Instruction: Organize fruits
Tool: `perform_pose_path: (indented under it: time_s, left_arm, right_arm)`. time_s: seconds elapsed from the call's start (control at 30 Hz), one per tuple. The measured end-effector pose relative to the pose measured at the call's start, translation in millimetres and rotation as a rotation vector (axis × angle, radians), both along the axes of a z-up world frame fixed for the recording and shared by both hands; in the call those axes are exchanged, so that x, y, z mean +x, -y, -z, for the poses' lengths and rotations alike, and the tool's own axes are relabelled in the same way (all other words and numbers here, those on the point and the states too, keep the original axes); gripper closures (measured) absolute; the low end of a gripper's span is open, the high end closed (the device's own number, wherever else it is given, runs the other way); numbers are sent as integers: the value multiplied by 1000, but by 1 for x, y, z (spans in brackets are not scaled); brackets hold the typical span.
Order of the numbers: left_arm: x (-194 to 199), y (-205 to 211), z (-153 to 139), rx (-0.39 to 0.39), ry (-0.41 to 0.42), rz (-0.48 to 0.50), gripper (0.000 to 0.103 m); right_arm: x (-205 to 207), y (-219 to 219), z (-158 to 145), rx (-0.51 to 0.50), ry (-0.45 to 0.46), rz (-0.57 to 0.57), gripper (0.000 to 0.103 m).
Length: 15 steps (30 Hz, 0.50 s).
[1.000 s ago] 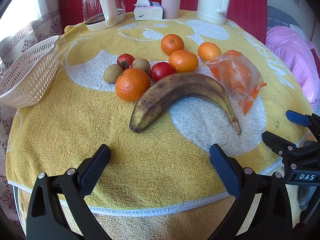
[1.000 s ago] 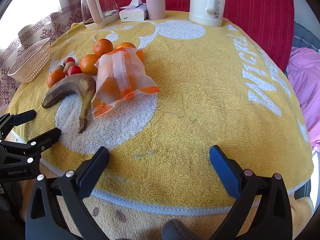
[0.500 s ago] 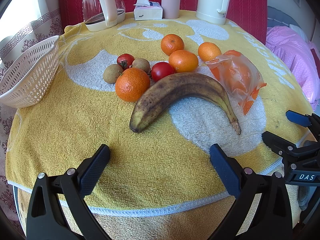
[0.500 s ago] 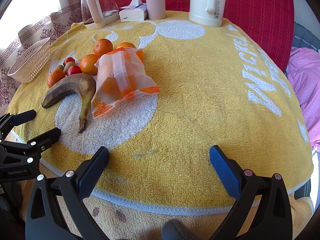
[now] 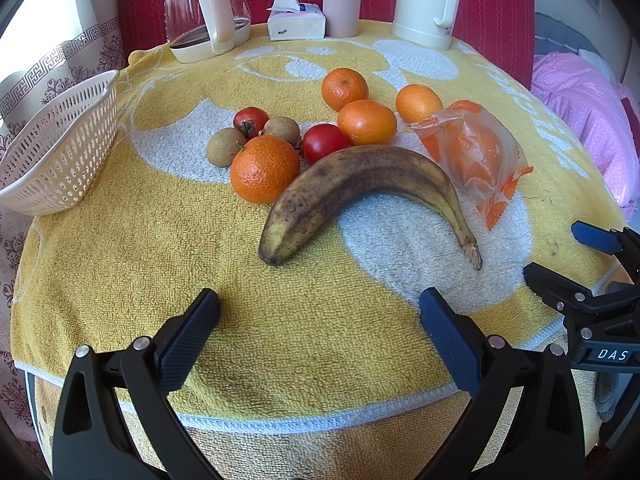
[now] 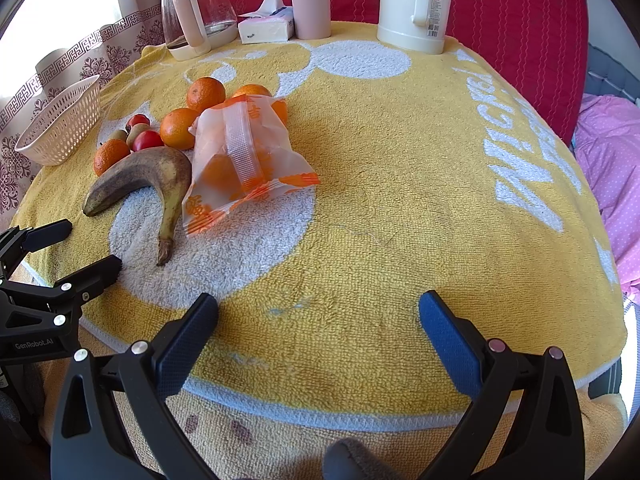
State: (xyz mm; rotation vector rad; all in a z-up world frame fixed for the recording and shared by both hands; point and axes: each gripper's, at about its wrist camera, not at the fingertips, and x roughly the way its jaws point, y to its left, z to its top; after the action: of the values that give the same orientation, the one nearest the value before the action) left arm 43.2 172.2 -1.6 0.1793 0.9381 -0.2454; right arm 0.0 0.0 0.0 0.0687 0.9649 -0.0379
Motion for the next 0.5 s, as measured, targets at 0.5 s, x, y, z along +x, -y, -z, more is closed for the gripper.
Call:
perform_pose_path:
  time_s: [0.5]
  left_arm:
    - [11, 3, -1, 25, -51, 30, 2]
  right_arm:
    - [1, 0, 0, -5, -21, 7, 5]
